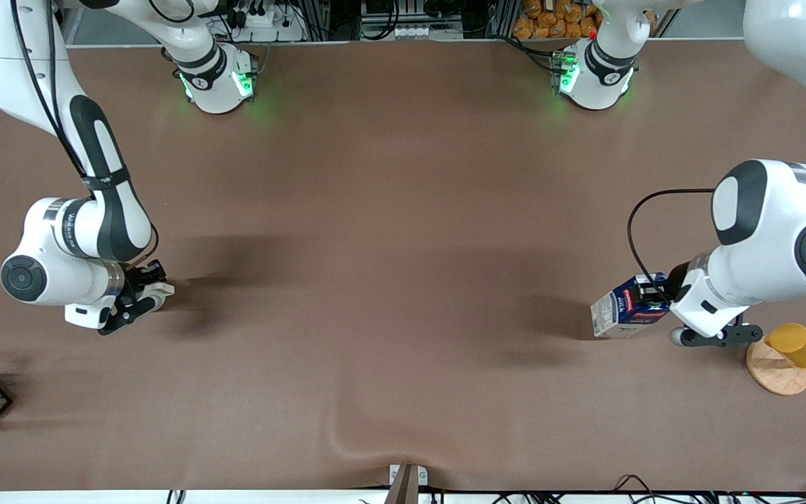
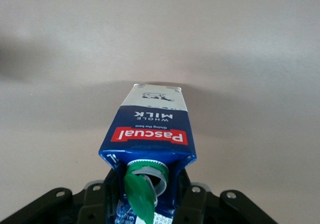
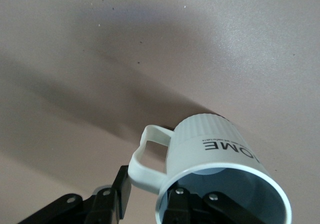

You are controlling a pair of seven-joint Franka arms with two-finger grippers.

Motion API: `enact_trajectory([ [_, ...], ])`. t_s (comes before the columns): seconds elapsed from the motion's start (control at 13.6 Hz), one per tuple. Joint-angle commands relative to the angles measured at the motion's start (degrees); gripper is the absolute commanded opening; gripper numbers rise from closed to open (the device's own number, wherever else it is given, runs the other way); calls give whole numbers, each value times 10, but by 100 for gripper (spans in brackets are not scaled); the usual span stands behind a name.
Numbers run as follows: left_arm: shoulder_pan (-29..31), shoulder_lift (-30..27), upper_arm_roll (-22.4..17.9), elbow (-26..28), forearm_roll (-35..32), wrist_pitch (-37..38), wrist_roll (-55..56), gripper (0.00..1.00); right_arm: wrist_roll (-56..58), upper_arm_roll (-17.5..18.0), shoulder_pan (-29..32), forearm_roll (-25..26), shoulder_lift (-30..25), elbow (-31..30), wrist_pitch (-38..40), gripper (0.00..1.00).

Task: Place milk next to cup
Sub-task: 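Grasp the white mug rim with the right gripper and lift it, then carry the held mug with the right gripper toward the table middle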

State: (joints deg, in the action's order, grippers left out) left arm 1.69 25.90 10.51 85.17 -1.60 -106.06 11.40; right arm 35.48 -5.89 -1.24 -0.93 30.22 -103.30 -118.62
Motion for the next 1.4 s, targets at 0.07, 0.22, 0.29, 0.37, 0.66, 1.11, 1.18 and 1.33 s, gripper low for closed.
enact_trajectory([
  [0.07,0,-17,12,2,1,9,9,47,-15,7,0,-1,-38,-16,6,0],
  [0.22,2,-22,12,1,1,27,13,47,-91,7,-20,-1,-57,-15,28,0],
  [0.29,3,-23,12,0,1,33,13,47,-123,7,-34,-1,-67,-13,45,0],
  [0.37,2,-27,12,1,1,34,13,47,-159,7,-50,-1,-73,-10,54,0],
  [0.66,3,-27,11,3,0,35,13,47,-338,8,-133,-3,-77,25,92,0],
  [1.11,7,-23,10,3,-1,35,12,48,-558,8,-208,-98,-74,69,118,0],
  [1.18,6,-23,10,3,-1,35,12,48,-600,8,-223,-99,-72,75,115,0],
  [1.33,7,-23,10,4,-1,35,12,48,-669,7,-251,-100,-57,102,111,0],
])
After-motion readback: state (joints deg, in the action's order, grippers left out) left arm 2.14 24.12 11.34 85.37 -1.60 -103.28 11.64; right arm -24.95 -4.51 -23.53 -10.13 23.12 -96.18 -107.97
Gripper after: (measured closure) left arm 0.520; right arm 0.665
